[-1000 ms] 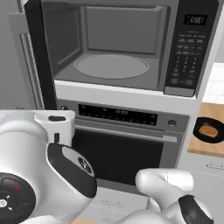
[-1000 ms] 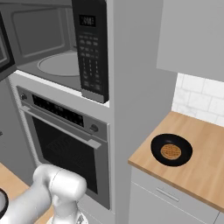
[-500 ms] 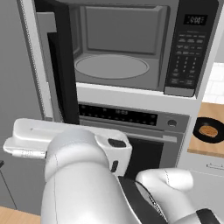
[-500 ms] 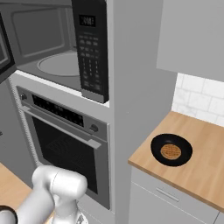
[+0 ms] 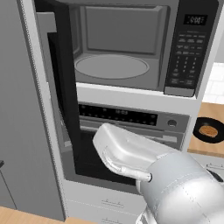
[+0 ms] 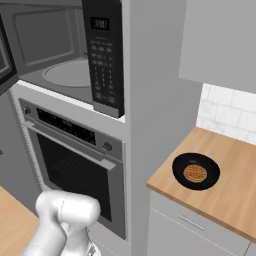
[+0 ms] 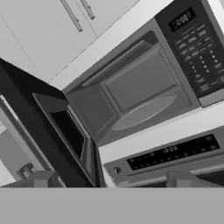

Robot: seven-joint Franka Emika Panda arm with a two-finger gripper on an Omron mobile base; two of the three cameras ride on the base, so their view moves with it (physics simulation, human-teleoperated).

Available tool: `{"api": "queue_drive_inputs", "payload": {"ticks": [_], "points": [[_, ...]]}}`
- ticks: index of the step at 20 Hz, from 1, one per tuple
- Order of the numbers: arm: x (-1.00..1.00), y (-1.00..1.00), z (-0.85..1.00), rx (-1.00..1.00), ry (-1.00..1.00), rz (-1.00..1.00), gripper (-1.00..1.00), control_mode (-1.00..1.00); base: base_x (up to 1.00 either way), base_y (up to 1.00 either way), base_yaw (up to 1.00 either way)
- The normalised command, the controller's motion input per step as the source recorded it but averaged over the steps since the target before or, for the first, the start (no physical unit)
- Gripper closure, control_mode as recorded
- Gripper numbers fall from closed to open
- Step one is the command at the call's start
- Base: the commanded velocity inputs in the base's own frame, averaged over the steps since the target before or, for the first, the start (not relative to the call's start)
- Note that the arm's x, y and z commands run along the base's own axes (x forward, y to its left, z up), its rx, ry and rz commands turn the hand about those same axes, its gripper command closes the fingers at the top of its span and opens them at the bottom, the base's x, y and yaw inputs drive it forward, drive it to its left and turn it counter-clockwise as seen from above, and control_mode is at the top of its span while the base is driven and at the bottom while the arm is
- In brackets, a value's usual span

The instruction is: Open the microwave, place the bowl with waffle inside the microwave, then close the microwave door and turn it on.

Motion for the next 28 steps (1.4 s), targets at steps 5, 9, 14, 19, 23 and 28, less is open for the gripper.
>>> {"api": "queue_drive_inputs", "payload": {"ticks": [5,9,14,19,23,28], "points": [[0.5,-1.0,0.0,0.26,0.09,0.05,-1.0,-1.0,0.0,0.0,0.0],[0.53,-1.0,0.0,0.25,0.15,0.06,-1.0,-1.0,0.0,0.0,0.0],[0.05,-1.0,-0.01,0.21,0.22,0.01,-1.0,-1.0,0.0,0.0,0.0],[0.06,-1.0,0.0,0.1,0.24,-0.03,-1.0,-1.0,0.0,0.0,0.0],[0.0,-1.0,0.0,0.06,0.32,-0.11,-1.0,-1.0,0.0,0.0,0.0],[0.03,-1.0,-0.25,0.0,0.32,-0.18,-1.0,-1.0,0.0,0.0,0.0]]}}
